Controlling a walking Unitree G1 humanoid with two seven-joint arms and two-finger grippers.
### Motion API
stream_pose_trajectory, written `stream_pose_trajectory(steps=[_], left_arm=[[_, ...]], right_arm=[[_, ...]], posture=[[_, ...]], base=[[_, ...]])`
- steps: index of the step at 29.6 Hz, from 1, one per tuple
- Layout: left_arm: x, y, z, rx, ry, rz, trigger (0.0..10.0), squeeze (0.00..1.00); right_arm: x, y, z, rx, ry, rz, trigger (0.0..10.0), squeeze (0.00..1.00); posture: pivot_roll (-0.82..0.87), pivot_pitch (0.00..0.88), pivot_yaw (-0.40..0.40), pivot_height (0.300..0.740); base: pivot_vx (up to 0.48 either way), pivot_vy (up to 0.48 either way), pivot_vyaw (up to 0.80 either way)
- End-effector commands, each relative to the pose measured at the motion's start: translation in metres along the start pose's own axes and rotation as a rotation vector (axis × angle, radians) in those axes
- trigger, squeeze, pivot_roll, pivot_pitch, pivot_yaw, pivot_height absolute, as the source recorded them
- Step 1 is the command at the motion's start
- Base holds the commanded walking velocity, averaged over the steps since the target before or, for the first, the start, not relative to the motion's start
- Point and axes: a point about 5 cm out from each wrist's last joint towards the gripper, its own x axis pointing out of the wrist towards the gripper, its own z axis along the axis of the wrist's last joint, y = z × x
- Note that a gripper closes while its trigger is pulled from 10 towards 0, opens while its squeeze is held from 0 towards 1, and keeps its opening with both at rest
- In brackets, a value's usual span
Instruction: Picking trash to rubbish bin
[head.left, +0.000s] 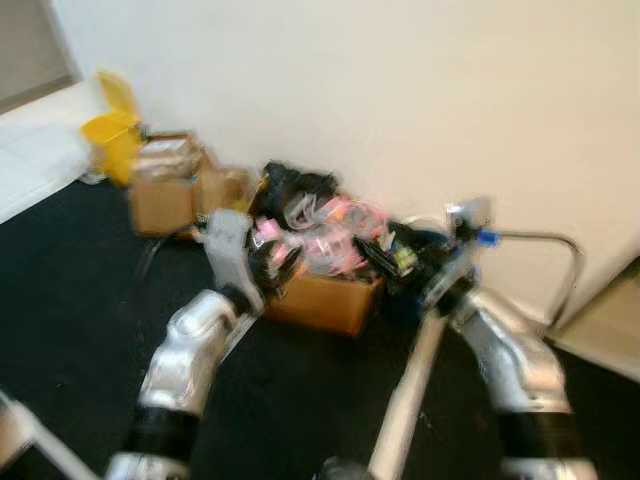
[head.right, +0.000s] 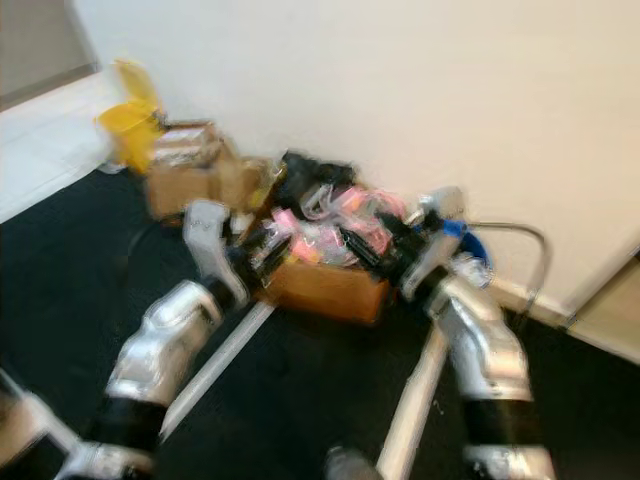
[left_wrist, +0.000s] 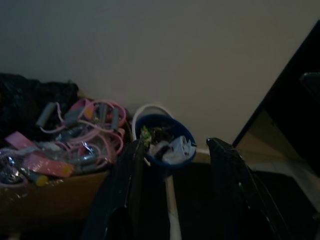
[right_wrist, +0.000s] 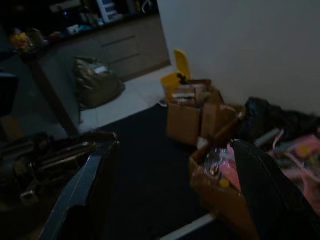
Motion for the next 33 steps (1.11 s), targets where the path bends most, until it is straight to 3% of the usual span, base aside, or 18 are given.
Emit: stream_pose_trajectory(steps=[1,33], left_arm=[[0.0005,-0.0022,0.0018,-0.014,-0.008,-0.003,10.0,0.0],[0.0033,-0.0013,0.0011,-0.02,0.005,-0.025,10.0,0.0]], right_arm=[[0.0008,0.0003,-0.0025,0.008,0.01,0.008,10.0,0.0],[0.0019,-0.0007,-0.007,0.017,0.022,0.017,10.0,0.0]], posture=[[-0.09,0.0,0.021,0.74],[-0.09,0.0,0.028,0.74]], base=[[0.0,0.0,-0.8],[0.0,0.0,-0.8]])
